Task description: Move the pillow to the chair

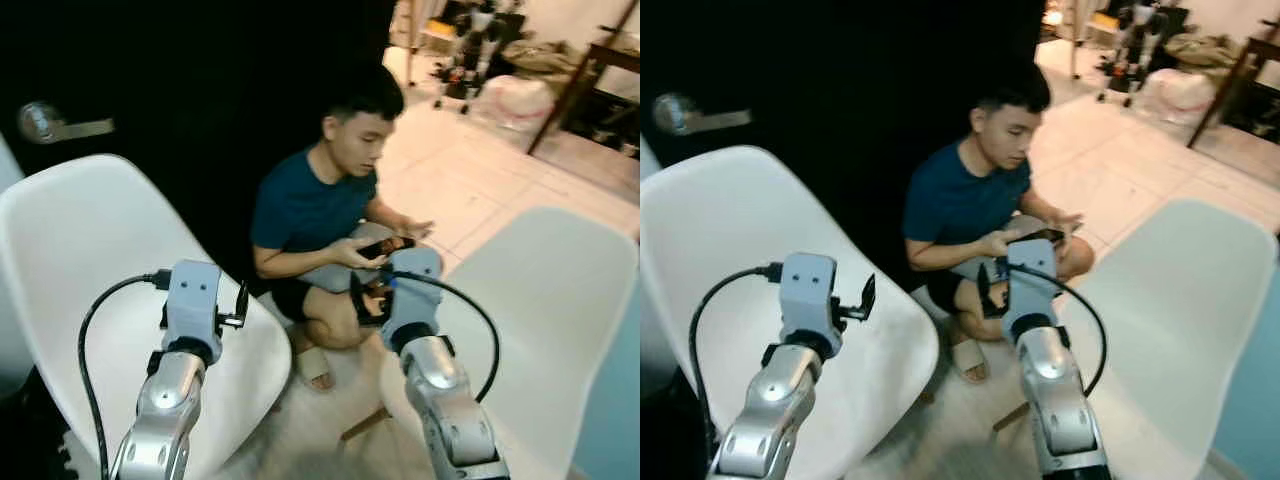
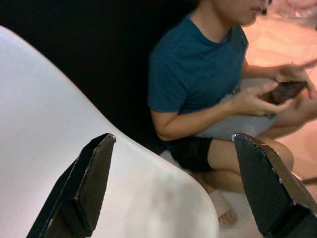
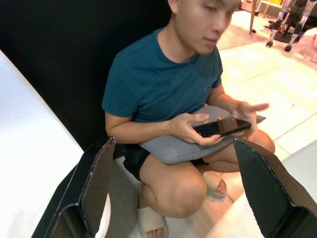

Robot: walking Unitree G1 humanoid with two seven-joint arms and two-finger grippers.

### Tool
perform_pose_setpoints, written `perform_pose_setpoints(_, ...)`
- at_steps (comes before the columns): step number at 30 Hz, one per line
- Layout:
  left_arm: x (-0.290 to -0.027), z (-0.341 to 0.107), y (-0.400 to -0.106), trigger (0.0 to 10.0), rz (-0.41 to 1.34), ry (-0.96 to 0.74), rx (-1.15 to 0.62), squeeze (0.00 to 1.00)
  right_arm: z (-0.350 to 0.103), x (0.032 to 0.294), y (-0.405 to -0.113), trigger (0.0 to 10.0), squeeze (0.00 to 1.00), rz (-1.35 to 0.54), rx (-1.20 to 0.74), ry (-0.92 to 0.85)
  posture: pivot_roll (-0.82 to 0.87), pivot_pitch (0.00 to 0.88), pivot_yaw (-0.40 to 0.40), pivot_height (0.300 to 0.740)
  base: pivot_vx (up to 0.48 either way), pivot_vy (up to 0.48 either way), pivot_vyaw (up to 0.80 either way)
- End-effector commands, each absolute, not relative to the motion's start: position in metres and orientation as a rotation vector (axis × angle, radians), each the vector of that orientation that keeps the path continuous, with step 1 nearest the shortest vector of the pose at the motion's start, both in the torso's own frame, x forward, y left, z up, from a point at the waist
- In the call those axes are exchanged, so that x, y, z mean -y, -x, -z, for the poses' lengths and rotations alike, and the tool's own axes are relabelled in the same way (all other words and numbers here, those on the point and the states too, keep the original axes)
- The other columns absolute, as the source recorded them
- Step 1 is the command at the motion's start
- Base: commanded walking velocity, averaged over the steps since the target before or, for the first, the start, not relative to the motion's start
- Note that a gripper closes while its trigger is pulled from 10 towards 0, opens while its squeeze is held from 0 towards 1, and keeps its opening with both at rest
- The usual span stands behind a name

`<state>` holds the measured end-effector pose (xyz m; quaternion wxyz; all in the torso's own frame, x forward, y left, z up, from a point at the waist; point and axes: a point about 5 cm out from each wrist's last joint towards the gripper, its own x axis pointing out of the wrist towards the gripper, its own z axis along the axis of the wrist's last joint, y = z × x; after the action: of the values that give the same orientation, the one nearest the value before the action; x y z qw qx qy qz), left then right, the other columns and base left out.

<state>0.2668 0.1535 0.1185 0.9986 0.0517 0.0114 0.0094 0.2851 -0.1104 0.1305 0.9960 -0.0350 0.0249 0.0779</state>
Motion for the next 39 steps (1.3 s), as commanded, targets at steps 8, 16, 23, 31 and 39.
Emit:
perform_pose_setpoints(8,-0.151,-0.120,-0.268,10.0,-0.014,-0.107,-0.013,0.00,-0.130,0.117,-0.287,10.0,0.00,-0.129,-0.062,0.065,0.03,0.078,-0.045,0.740,0.000,0.000,-0.80)
perform_pose_setpoints(16,-0.152,-0.120,-0.269,10.0,-0.019,-0.093,-0.018,0.00,-0.130,0.119,-0.288,10.0,0.00,-0.118,-0.059,0.056,0.03,0.083,-0.038,0.740,0.000,0.000,-0.80)
perform_pose_setpoints(23,-0.150,-0.120,-0.269,10.0,-0.013,-0.087,-0.012,0.00,-0.131,0.124,-0.287,10.0,0.00,-0.097,-0.058,0.052,0.02,0.092,-0.027,0.740,0.000,0.000,-0.80)
perform_pose_setpoints(31,-0.145,-0.120,-0.268,10.0,-0.004,-0.086,-0.015,0.00,-0.130,0.128,-0.286,10.0,0.00,-0.094,-0.070,0.071,0.02,0.100,-0.036,0.740,0.000,0.000,-0.80)
perform_pose_setpoints(39,-0.144,-0.119,-0.267,10.0,-0.004,-0.079,-0.021,0.00,-0.130,0.130,-0.285,10.0,0.00,-0.084,-0.075,0.073,0.01,0.096,-0.032,0.740,0.000,0.000,-0.80)
